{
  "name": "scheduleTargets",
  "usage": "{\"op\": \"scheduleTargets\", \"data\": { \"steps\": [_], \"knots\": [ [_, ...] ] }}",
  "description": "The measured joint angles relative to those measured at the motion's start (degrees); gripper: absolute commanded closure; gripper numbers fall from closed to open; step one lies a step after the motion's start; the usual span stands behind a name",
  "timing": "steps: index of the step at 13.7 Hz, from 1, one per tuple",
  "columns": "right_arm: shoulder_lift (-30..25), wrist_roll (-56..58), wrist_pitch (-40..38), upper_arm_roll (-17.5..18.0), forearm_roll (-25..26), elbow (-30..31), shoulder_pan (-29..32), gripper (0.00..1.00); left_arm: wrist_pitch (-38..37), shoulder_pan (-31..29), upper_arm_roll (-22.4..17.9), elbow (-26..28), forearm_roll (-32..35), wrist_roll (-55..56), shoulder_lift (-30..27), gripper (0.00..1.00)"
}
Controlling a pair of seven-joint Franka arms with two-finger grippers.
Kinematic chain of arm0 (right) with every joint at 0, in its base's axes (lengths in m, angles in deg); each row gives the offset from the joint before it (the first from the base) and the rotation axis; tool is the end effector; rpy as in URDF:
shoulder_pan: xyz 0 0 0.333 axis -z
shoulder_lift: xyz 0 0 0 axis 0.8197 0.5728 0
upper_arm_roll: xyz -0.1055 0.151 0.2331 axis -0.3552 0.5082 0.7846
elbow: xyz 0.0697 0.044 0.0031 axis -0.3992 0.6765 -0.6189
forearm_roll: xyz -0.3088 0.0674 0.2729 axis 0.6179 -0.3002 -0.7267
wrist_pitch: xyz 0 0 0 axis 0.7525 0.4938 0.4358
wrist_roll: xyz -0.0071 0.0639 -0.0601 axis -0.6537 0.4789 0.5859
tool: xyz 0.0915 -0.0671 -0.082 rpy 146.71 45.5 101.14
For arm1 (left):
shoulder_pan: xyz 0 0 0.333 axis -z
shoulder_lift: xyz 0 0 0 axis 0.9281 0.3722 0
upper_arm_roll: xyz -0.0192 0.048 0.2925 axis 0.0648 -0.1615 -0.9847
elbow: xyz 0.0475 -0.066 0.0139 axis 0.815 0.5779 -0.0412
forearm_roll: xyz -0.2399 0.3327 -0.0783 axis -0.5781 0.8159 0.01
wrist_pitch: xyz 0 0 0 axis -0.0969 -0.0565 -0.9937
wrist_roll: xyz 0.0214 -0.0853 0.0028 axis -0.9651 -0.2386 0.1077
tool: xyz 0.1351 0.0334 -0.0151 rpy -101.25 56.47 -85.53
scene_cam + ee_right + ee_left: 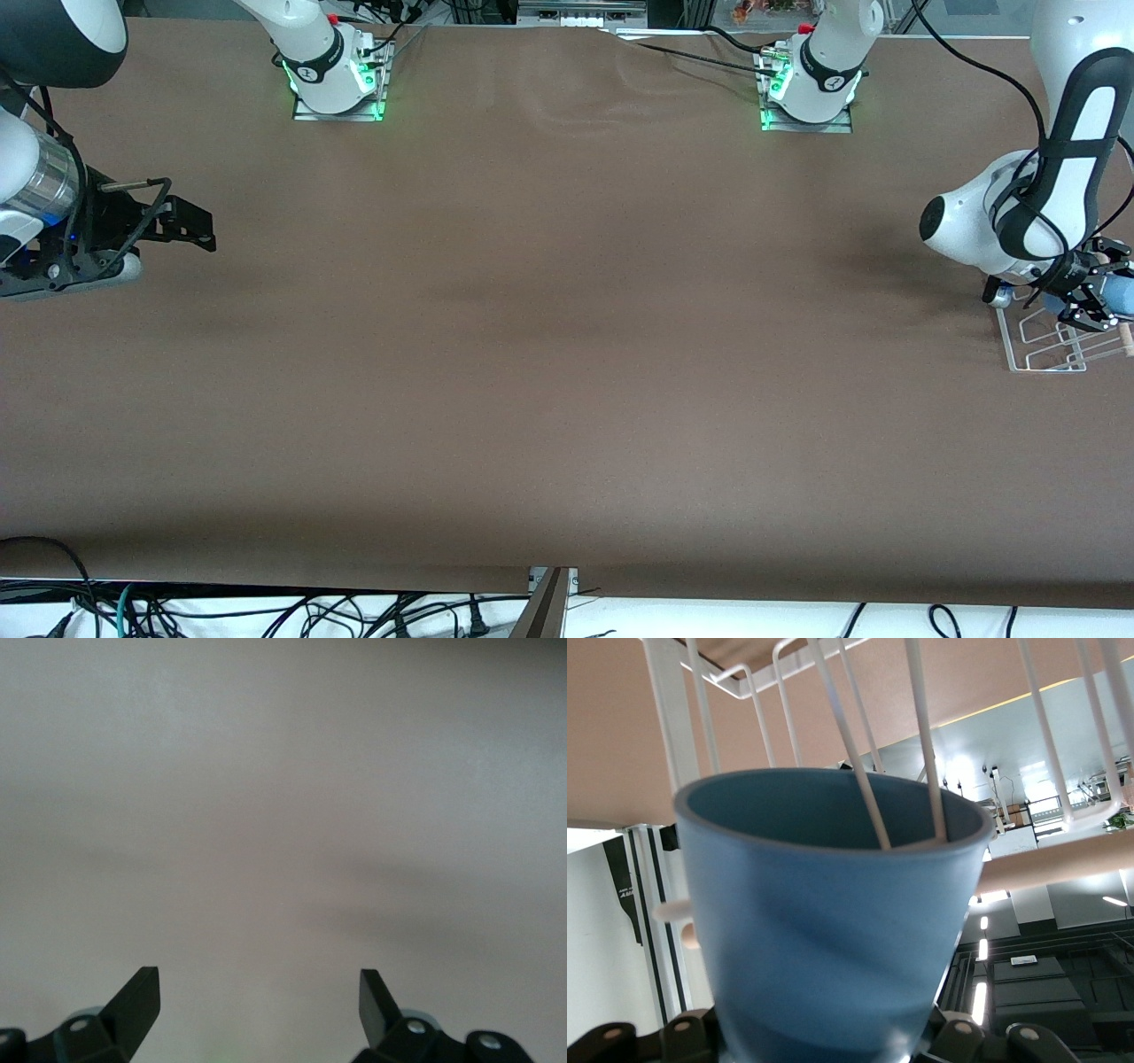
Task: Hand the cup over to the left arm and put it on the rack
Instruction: 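Open the left gripper to release the cup on the rack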
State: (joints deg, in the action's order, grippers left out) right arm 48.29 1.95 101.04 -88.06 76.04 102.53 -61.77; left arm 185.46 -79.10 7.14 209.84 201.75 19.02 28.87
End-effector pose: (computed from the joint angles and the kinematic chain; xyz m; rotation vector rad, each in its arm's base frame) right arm 0.6181 0.0582 0.5256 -3.1216 -0.3103 0.1399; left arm 0.5114 0.2440 0.1807 -0.9203 1.6113 1.0706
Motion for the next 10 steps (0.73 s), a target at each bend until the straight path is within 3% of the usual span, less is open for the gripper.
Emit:
{"op": "scheduleTargets", "data": {
  "steps": [1,2,6,10],
  "knots": [
    [0.00,0.00,0.00,0.00,0.00,0.00,0.00,0.01,0.00,0.03,0.00,-0.03,0.00,0.10,0.25,0.05],
    [0.00,0.00,0.00,0.01,0.00,0.00,0.00,0.01,0.00,0.03,0.00,-0.05,0.00,0.29,0.40,0.00],
    [0.00,0.00,0.00,0.01,0.00,0.00,0.00,0.00,0.00,0.64,0.06,-0.56,-1.43,1.17,0.41,0.00],
    [0.00,0.00,0.04,0.01,0.01,0.00,0.00,0.01,-0.18,1.52,1.65,-1.51,-10.62,1.35,0.01,0.00]
  ]
}}
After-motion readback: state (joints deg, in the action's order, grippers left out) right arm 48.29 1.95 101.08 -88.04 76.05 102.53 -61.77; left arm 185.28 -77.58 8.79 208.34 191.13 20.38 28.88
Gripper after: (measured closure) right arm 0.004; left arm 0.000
